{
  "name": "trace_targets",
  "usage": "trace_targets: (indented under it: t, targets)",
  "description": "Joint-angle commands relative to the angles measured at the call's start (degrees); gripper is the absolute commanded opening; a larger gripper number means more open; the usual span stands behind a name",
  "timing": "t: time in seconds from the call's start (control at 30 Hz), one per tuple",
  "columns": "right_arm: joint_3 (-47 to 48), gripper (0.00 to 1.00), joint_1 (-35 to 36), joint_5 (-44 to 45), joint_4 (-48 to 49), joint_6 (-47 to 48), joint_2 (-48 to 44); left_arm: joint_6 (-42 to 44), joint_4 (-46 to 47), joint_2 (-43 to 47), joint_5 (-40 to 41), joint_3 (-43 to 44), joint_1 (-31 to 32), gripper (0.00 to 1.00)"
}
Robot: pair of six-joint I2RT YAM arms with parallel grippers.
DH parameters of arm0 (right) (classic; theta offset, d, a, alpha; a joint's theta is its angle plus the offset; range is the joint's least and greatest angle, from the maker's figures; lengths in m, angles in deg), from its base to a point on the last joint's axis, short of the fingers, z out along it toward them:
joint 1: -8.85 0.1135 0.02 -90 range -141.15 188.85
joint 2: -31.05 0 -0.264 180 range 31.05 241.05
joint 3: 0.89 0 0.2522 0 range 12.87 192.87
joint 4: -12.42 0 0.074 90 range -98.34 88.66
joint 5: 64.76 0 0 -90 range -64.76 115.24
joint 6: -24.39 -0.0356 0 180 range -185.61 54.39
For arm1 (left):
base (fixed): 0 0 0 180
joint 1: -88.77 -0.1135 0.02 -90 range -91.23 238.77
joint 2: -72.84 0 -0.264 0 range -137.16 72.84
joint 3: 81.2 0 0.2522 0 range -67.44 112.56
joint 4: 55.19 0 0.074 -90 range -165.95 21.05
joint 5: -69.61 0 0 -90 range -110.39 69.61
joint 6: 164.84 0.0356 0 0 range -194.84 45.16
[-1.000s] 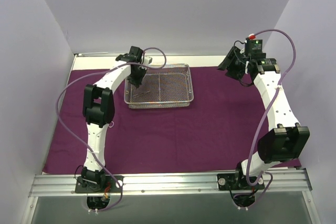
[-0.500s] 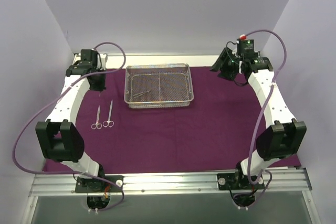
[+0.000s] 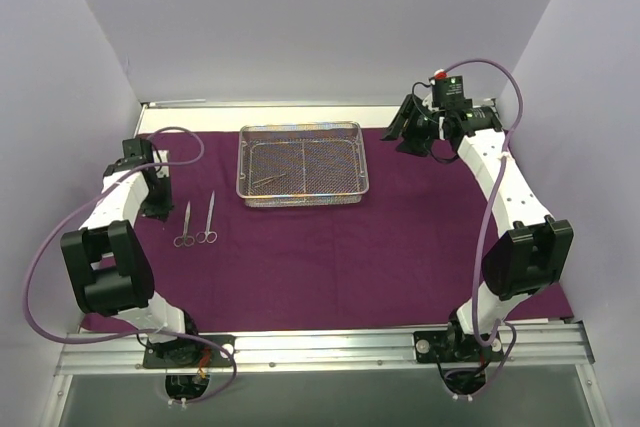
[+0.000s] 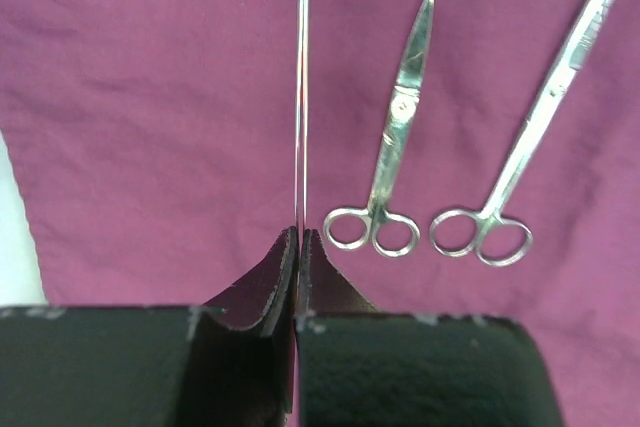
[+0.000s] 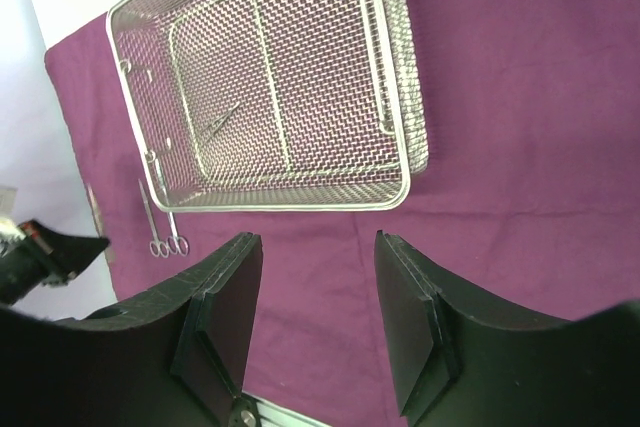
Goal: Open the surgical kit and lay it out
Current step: Place the medical item in the surgical kit.
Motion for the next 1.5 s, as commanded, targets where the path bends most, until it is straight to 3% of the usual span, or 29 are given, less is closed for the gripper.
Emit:
trace_targets:
  t: [0.0, 0.3, 0.83, 0.97, 1.2, 1.47]
  targets:
    - [2.34, 0.49, 0.92, -1.66, 0.0, -0.44, 0.57, 3.32, 7.94, -1.54, -1.08, -1.41, -2.17, 0.02]
    - [2.34, 0.49, 0.92, -0.96, 0.09, -0.18, -0.22, 5.16, 14.01, -3.48, -3.28, -6.69, -2.89, 0.02]
    - [2.96, 0.49, -0.13, -0.6, 0.27, -0.26, 0.4, 7.63, 10.94, -6.29, -2.23, -6.6, -2.89, 0.03]
    - [3.31, 0.49, -0.31, -0.52, 0.44, -0.27, 0.66, 7.54, 10.15, -6.91, -1.61, -6.25, -2.97, 0.07]
    - [3.48, 0.49, -0.57, -0.43, 0.53, -0.27, 1.1, 6.76, 8.83, -7.35, -2.22, -4.94, -2.97, 0.32]
    - [4.1, 0.49, -0.66, -0.43, 0.44, -0.09, 2.06, 3.24, 5.15, -6.56, -1.7, -0.99, -2.89, 0.37]
